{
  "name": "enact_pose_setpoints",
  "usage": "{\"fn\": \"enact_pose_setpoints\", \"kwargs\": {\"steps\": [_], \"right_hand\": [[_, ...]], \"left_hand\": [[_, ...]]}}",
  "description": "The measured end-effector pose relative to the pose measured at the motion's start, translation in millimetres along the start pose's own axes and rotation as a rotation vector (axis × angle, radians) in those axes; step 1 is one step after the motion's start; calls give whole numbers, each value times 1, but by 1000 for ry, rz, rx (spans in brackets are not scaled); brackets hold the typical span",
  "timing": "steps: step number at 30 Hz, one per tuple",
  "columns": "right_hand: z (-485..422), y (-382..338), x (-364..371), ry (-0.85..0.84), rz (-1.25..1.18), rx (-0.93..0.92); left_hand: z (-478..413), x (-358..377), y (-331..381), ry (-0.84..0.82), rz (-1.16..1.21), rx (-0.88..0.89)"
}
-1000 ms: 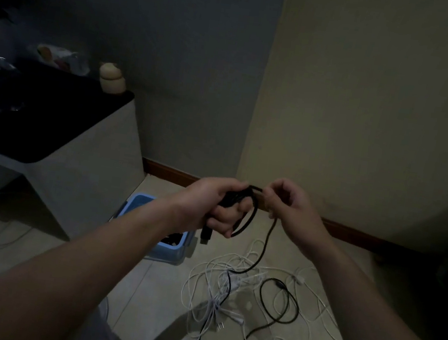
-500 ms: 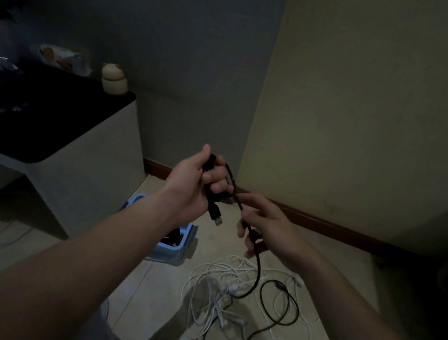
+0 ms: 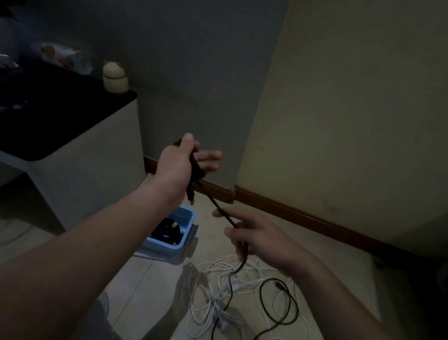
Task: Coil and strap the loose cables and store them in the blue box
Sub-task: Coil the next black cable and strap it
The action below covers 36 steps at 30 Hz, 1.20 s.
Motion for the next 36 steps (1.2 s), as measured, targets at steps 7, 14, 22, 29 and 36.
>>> {"fn": "enact_pose_setpoints", "kwargs": {"steps": [7, 14, 22, 29, 36], "right_hand": [[-3, -11, 2, 132, -31, -137], [5, -19, -13, 45, -385, -190], [8, -24, -39, 258, -379, -242], [10, -26, -55, 510, -255, -307], [7, -19, -53, 498, -238, -221]], "left_hand": [[10, 12, -20, -177, -718, 241], [15, 18, -30, -322, -826, 160], [32, 30, -45, -688, -719, -168], [47, 39, -45, -832, -637, -288], [55, 42, -41, -810, -599, -346]]}}
Point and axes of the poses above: each hand's wrist, its own z-axis away from the middle knuckle, its own x-axis out of the palm, y = z × x, the point moved 5 cm from there along -z, towards the middle knuckle, and after that the axes turned 4 degrees about y, right-handed, at the moved point
